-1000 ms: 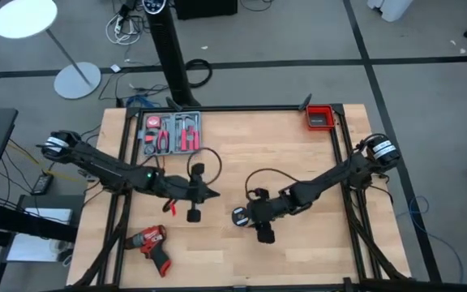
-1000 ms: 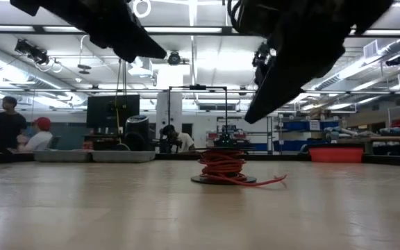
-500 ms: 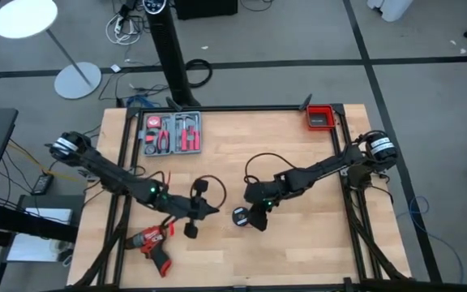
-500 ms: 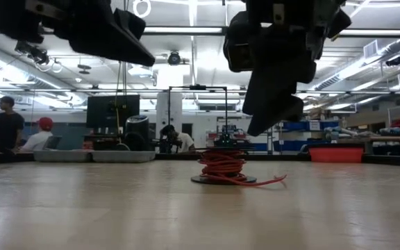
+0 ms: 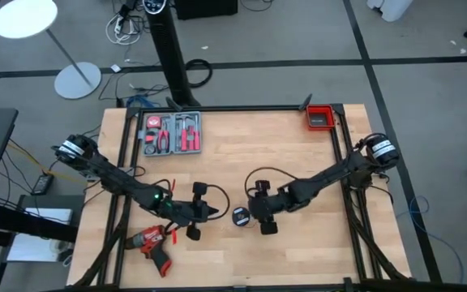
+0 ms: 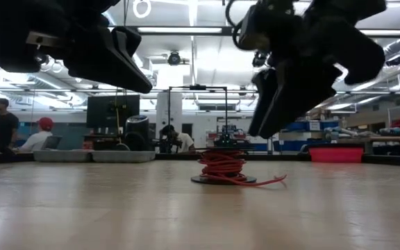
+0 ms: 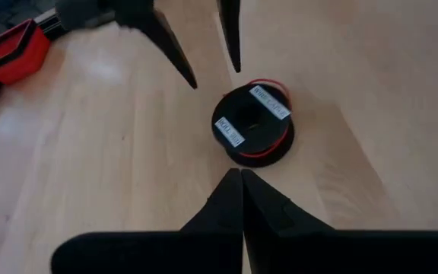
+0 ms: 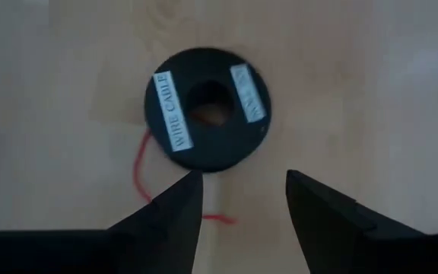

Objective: Coil cords
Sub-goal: Uncoil the red wire

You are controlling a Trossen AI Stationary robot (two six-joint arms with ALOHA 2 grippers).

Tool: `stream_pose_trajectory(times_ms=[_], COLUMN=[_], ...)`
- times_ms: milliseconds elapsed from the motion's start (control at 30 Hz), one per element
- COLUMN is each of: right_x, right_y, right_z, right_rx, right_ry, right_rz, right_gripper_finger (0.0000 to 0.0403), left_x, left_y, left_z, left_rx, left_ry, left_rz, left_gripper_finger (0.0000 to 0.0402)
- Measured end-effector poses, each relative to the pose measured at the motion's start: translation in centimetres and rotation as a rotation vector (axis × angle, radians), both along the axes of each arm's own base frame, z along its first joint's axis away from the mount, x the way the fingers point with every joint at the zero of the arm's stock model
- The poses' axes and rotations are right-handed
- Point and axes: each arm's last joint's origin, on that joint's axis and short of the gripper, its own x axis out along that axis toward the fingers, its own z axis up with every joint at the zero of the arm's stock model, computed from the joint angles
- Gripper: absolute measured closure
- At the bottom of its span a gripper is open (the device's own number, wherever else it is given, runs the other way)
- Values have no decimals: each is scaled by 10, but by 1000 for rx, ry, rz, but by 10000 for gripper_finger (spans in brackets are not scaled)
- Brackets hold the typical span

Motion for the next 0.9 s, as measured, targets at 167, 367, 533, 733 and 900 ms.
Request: stream_pose_trajectory(times_ms=[167, 367, 533, 733, 900], right_x=[-2, -4, -5, -8, -16], right_y=[15, 26, 30, 33, 37], right_z=[-13, -25, -25, -27, -37], right_rx=[-256, -497, -531, -588, -651], right_ry=[2, 5, 0, -5, -25], right_rz=[151, 215, 261, 317, 364], right_gripper_finger=[215, 219, 226, 233, 234], left_x=[0, 1, 1, 2, 2], left_y=[1, 1, 1, 1, 1], left_z=[1, 2, 2, 3, 3], left_rx=[-3, -45, -113, -161, -192], left_ry=[-19, -37, -52, -61, -64], left_rz=[32, 69, 111, 137, 150], left_gripper_finger=[401, 401, 401, 401, 401])
